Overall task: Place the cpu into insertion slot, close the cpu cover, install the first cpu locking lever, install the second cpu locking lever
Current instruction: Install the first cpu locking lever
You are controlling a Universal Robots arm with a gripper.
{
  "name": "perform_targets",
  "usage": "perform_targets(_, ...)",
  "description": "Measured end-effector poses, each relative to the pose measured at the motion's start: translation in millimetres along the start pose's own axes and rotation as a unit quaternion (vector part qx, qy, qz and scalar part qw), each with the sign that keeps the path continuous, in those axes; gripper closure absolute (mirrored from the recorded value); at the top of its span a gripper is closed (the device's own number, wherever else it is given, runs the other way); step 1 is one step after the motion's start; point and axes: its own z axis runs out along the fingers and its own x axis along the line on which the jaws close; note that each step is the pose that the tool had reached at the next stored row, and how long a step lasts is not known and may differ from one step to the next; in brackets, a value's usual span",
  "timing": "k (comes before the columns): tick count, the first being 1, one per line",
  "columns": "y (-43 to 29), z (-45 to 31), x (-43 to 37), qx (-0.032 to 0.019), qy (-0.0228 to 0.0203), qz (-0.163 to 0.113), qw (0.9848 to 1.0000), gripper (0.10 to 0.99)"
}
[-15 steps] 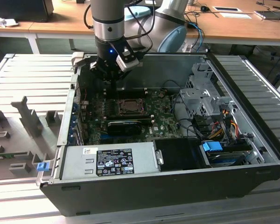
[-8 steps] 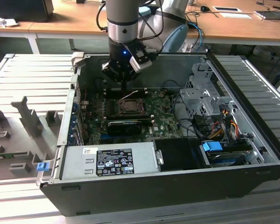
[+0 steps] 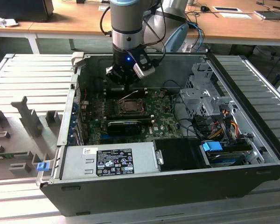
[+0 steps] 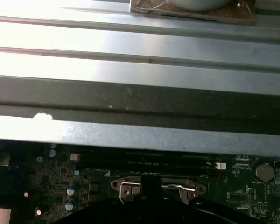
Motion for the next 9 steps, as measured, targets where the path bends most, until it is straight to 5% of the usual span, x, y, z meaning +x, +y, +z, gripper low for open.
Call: perform_targets(9,2.4,5.9,-6.1,-0.0003,0.0007,-0.007,1.0,0.98)
